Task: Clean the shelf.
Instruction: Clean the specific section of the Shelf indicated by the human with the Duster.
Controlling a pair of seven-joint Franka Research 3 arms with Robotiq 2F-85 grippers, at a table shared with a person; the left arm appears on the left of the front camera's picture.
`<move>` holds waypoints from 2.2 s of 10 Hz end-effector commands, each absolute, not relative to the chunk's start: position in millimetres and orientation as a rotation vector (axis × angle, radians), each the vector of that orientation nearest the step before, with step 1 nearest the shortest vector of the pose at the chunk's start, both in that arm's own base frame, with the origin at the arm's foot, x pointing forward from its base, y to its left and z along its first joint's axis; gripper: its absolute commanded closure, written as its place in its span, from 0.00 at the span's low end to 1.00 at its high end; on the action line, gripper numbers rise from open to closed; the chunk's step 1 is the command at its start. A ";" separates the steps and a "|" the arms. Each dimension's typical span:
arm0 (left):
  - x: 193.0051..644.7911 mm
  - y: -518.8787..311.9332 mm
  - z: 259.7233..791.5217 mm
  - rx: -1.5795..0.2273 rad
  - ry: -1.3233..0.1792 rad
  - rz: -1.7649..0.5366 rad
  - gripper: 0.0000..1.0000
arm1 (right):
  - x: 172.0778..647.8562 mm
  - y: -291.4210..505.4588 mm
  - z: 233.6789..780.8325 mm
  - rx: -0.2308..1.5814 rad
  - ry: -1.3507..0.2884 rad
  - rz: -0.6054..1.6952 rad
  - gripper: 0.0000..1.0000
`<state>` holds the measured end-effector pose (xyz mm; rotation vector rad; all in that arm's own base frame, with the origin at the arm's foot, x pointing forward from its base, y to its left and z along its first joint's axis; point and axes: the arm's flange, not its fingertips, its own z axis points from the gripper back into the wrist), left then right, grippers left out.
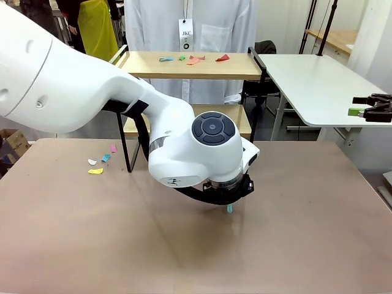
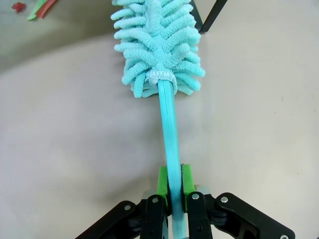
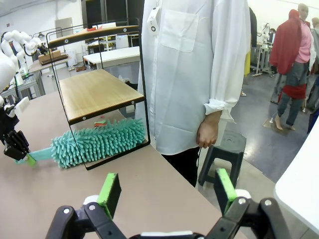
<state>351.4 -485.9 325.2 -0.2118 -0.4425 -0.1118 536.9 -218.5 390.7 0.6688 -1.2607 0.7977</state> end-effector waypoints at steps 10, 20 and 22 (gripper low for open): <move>371.1 -419.1 350.5 -0.007 -0.380 -0.050 0.87 | 537.4 -216.6 394.4 0.667 -1.243 0.793 0.00; 358.8 -300.9 364.8 0.450 -0.386 0.146 0.87 | 537.4 -216.6 394.4 0.667 -1.243 0.793 0.00; 347.0 -304.9 373.8 0.424 -0.467 0.133 0.87 | 537.4 -216.6 394.4 0.667 -1.243 0.793 0.00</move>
